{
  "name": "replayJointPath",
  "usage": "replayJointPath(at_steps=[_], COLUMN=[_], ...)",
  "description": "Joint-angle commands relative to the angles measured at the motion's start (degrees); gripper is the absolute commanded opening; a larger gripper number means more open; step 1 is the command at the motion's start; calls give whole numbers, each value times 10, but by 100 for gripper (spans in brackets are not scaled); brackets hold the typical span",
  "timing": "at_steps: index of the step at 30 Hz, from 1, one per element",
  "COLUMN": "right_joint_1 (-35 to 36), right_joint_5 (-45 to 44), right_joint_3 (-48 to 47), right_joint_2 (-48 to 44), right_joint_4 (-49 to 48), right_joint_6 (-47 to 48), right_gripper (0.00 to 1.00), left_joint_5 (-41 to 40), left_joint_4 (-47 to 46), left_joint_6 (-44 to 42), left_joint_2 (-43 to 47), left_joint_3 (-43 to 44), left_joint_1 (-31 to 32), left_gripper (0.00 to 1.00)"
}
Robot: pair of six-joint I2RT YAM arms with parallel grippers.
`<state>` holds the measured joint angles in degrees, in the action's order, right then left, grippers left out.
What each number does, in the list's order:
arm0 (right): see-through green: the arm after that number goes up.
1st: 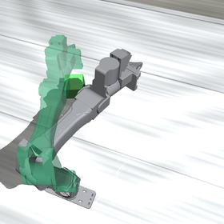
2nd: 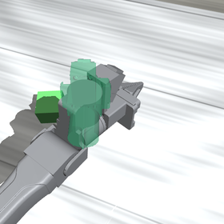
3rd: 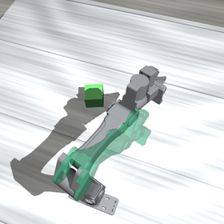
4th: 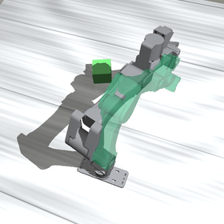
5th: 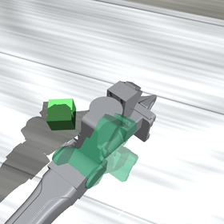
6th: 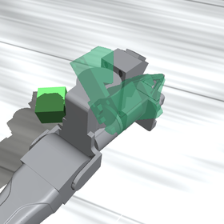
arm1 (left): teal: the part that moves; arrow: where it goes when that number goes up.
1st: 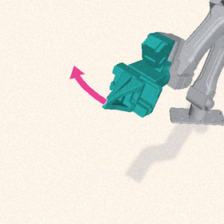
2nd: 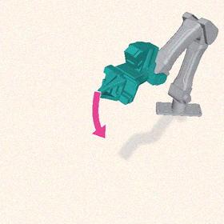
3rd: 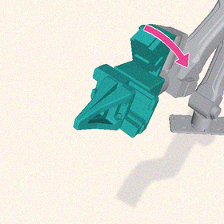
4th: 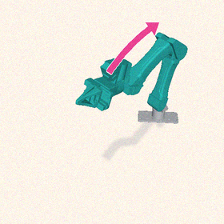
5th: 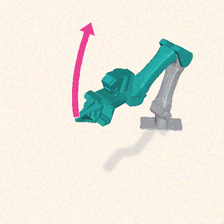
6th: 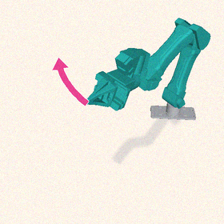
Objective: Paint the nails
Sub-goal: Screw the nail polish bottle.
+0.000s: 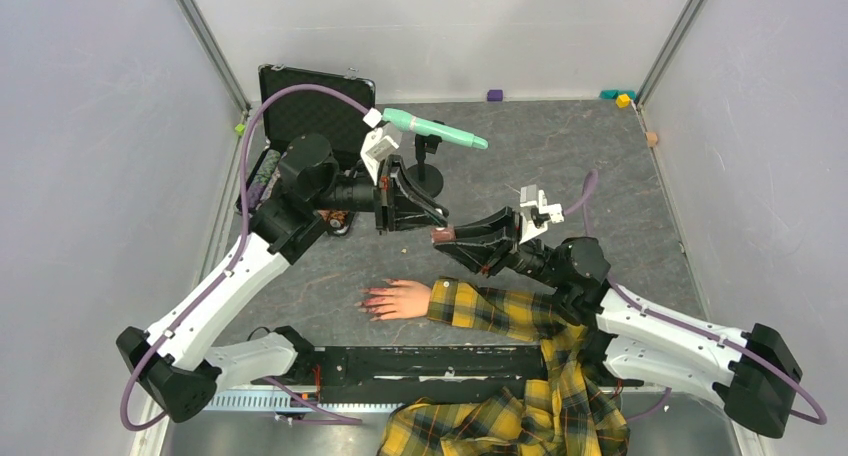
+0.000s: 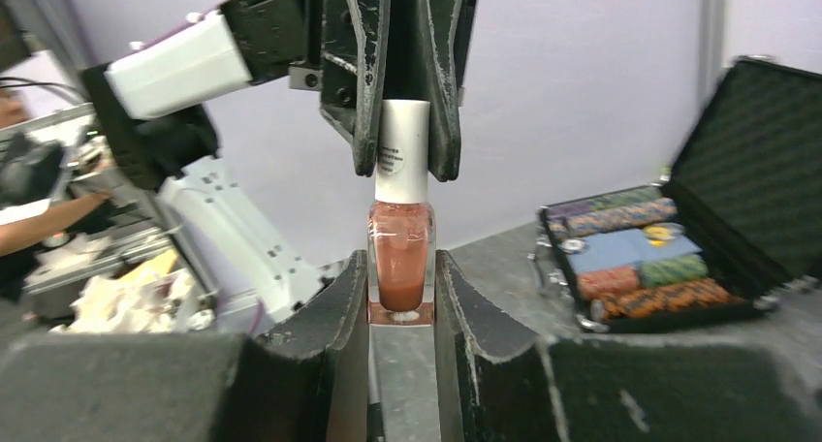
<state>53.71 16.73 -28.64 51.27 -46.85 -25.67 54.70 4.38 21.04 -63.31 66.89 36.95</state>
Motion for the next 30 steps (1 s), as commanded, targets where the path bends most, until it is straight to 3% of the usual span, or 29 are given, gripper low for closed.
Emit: replayJointPath(at_steps=[1,10,11,12,15,16,23,30], right_joint_1=[2,2,2,2,2,2,2,2], right_joint_5=[86,87,80,70,49,44,-7,-83], right_joint_3=[-14,-19,-20,-21,-25,-25,-33,-42], right_joint_2=[14,14,9,6,-3,-5,-19,-14], right_joint_4=[-167,-163,-147,-128,-84,-77,6,79], right_joint_6=[-90,-95,-84,-71,-44,-39,19,71], right_gripper=[0,0,0,0,0,0,0,0], left_joint_5=[92,60,36,-1,-58,-73,-95,-82], left_joint_4=[19,20,21,24,21,14,-78,-100], left_joint_6=[-32,-45,-46,-48,-55,-51,6,14], left_joint_2=[-1,15,21,27,47,52,84,94], left_joint_3=[-1,-10,-11,-14,-26,-31,-72,-81], left_joint_1=[29,39,38,36,17,11,-39,-46], left_gripper=[2,4,23,50,93,99,100,100])
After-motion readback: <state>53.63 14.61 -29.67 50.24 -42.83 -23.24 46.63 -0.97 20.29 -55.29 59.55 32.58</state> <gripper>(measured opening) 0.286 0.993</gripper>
